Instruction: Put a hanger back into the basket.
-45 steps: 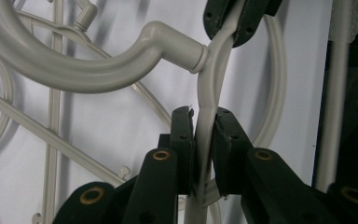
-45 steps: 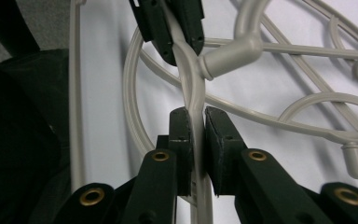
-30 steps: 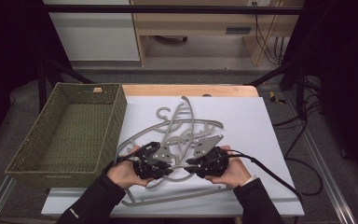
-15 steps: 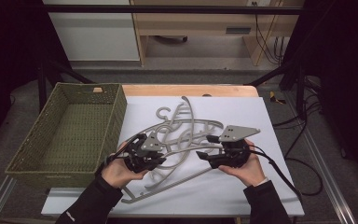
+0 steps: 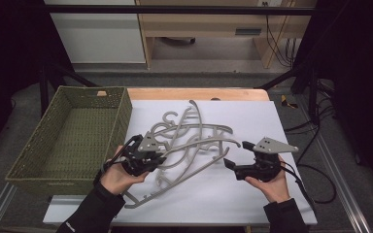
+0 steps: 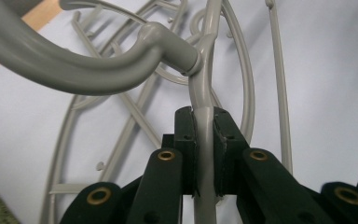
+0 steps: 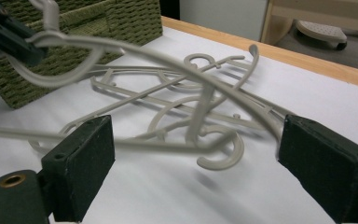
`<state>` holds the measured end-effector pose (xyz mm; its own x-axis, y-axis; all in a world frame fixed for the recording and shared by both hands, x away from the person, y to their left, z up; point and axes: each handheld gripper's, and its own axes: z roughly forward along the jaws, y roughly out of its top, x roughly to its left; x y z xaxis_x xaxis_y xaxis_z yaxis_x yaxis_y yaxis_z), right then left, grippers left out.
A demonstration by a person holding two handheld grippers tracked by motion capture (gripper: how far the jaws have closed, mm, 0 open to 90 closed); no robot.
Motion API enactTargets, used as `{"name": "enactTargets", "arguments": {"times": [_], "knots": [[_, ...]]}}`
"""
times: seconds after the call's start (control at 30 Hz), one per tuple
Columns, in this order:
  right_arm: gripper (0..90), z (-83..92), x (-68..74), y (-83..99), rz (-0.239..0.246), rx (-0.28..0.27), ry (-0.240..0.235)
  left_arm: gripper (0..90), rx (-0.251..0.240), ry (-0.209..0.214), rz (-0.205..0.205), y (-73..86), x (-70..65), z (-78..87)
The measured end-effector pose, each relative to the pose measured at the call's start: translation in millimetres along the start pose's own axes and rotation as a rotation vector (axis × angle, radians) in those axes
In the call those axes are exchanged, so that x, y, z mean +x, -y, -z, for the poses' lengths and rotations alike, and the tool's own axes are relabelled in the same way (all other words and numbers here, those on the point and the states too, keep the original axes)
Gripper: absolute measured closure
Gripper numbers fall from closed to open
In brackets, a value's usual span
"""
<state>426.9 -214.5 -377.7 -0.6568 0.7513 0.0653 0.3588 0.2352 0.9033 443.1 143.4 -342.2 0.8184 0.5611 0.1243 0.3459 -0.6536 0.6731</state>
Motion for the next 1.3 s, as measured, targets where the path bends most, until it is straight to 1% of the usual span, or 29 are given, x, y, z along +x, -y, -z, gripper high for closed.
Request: {"name": "enactTargets", "arguments": {"times": [0.1,0.17,0.3,0.47,0.53,0.57,0.6,0.63,0.67,0.7,0.73,0.8,1.0,1.1,1.13,1.3], "knots": [[10.0,4.4,-2.6,6.0,-0.008,0.005,0.009,82.3,-0.021,-0.014,0.018,-2.2,4.5,8.8],[7.3,6.4,-3.4,9.4,-0.016,0.01,0.024,82.3,-0.036,-0.025,0.024,-4.7,8.0,16.2],[7.1,9.2,-5.7,14.9,-0.028,0.011,0.039,82.4,-0.065,-0.045,0.033,-12.0,14.2,31.8],[3.9,9.5,-9.9,19.6,-0.042,0.021,0.077,82.3,-0.098,-0.056,0.051,-20.6,21.6,49.3],[3.1,9.7,-10.5,20.4,-0.04,0.019,0.085,82.4,-0.101,-0.067,0.045,-23.4,24.5,55.2],[3.1,10.0,-10.4,20.8,-0.048,0.018,0.088,82.4,-0.097,-0.071,0.041,-24.6,26.3,58.3],[2.7,9.9,-11.0,21.3,-0.048,0.017,0.086,82.4,-0.105,-0.072,0.049,-25.8,27.4,60.4],[2.5,9.9,-11.4,22.0,-0.05,0.018,0.092,82.4,-0.1,-0.077,0.043,-26.8,29.2,63.3],[2.5,10.0,-12.0,22.8,-0.051,0.023,0.096,82.3,-0.109,-0.079,0.051,-27.7,30.0,65.0],[2.3,9.8,-12.4,23.6,-0.057,0.027,0.096,82.4,-0.099,-0.08,0.04,-28.6,32.2,67.9],[2.4,10.1,-13.0,24.5,-0.056,0.034,0.099,82.4,-0.11,-0.086,0.052,-29.6,32.7,69.2],[2.3,10.0,-13.3,25.4,-0.058,0.033,0.1,82.4,-0.1,-0.097,0.04,-31.6,36.2,74.1],[2.3,10.6,-13.1,25.6,-0.058,0.032,0.099,82.3,-0.104,-0.118,0.049,-37.0,49.2,86.8],[2.5,10.6,-13.2,26.0,-0.054,0.03,0.098,82.3,-0.103,-0.124,0.052,-37.6,56.3,92.8],[2.6,10.7,-13.2,26.2,-0.051,0.03,0.098,82.3,-0.109,-0.13,0.059,-37.5,58.1,94.4],[2.6,10.1,-12.9,26.6,-0.048,0.034,0.1,82.3,-0.098,-0.164,0.065,-34.7,71.6,104.6]]}}
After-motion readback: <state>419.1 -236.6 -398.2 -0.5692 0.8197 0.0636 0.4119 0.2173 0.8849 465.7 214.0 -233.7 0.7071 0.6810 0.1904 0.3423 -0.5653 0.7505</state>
